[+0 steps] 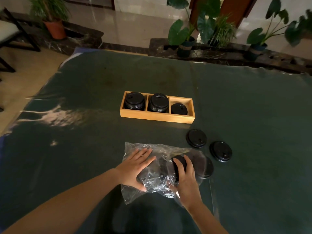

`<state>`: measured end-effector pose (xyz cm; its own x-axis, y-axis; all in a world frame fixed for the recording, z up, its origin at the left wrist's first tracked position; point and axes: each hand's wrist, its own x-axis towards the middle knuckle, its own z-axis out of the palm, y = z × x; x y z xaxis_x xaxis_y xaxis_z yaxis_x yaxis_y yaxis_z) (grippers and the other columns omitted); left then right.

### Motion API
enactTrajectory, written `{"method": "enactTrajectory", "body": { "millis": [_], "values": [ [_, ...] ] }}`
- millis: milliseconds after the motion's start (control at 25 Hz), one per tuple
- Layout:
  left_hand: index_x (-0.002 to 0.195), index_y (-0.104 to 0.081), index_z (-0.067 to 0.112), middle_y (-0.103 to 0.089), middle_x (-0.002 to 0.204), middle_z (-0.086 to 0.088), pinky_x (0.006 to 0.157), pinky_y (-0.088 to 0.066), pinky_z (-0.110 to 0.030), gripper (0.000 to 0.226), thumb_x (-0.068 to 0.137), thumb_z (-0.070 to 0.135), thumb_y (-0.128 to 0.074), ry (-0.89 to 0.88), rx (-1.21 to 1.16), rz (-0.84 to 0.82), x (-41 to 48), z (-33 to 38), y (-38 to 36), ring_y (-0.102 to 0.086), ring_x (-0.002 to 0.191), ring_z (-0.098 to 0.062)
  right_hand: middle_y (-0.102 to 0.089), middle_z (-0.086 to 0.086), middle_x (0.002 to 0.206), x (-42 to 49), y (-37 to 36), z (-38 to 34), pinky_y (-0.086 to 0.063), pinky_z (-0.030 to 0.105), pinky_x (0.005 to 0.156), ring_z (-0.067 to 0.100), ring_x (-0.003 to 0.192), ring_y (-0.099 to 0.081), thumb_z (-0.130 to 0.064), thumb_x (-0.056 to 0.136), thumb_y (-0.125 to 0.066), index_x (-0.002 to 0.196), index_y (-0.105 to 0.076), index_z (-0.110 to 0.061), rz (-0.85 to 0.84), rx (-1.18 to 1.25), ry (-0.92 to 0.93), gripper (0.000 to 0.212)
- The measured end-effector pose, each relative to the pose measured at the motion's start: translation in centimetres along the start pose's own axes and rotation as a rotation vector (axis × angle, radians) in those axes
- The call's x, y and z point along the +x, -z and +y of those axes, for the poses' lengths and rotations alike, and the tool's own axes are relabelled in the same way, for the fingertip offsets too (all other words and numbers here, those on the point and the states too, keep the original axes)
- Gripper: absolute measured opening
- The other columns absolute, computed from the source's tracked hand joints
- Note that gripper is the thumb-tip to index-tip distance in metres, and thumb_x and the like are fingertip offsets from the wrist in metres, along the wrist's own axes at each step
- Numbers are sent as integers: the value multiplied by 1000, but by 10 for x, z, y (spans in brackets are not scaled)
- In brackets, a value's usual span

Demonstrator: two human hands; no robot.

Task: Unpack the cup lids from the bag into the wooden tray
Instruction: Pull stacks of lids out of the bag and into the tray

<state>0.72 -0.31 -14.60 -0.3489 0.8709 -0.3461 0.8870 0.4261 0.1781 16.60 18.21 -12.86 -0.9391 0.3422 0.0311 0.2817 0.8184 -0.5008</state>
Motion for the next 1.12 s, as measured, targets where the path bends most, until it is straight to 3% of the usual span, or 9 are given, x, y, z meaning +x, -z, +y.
{"method": "enactTrajectory", "body": {
  "millis": [120,360,440,560,640,840,1000,1120],
  "values": [
    [139,31,33,35,152,-3,114,22,-44,116,69,78,-50,-7,35,-1,-1,1,0,34,139,-22,-11,7,155,0,-2,2,-39,35,106,26,140,-23,-19,76,-73,142,-33,-28,-25,28,-33,78],
    [139,33,32,37,152,-3,113,22,-44,114,70,81,-43,-14,71,-37,1,-1,-1,37,138,-23,-22,9,150,3,7,4,-44,38,104,28,136,-30,-20,68,-80,138,-40,-24,-20,88,-1,81],
    [139,33,32,37,151,-3,113,22,-44,113,70,82,-42,-19,77,-33,1,-2,-2,36,138,-23,-29,7,145,3,14,6,-42,27,104,21,132,-35,-25,65,-82,134,-43,-24,19,135,17,79],
    [140,32,31,37,152,-4,114,21,-44,113,70,82,-40,-21,82,-21,0,-2,-4,36,138,-23,-33,-6,134,-3,29,11,-29,-4,94,-11,124,-30,-24,58,-86,127,-42,-38,71,222,32,83],
    [140,32,30,37,152,-4,113,22,-45,112,70,82,-40,-24,79,-14,0,-2,-5,36,138,-24,-33,-9,133,-11,38,17,-26,-8,90,-18,123,-26,-21,55,-87,125,-38,-47,73,240,35,89],
    [145,24,26,36,151,-5,112,23,-44,113,71,82,-40,-21,88,-11,-1,-3,-5,36,138,-24,-31,-15,135,-24,49,31,-32,-2,93,-5,126,-36,-30,55,-82,127,-38,-48,69,250,40,86],
    [145,24,25,36,151,-5,112,25,-44,113,70,84,-38,-25,95,-11,1,-2,-4,36,138,-25,-32,-11,133,-11,30,18,-39,20,99,11,127,-38,-35,60,-80,128,-36,-44,27,209,5,81],
    [146,23,24,35,152,-6,113,23,-45,114,70,83,-38,-17,102,-25,2,-1,-4,36,138,-25,-27,-1,141,11,15,3,-42,26,101,16,129,-36,-32,67,-80,133,-35,-37,12,227,32,80]
  ]
}}
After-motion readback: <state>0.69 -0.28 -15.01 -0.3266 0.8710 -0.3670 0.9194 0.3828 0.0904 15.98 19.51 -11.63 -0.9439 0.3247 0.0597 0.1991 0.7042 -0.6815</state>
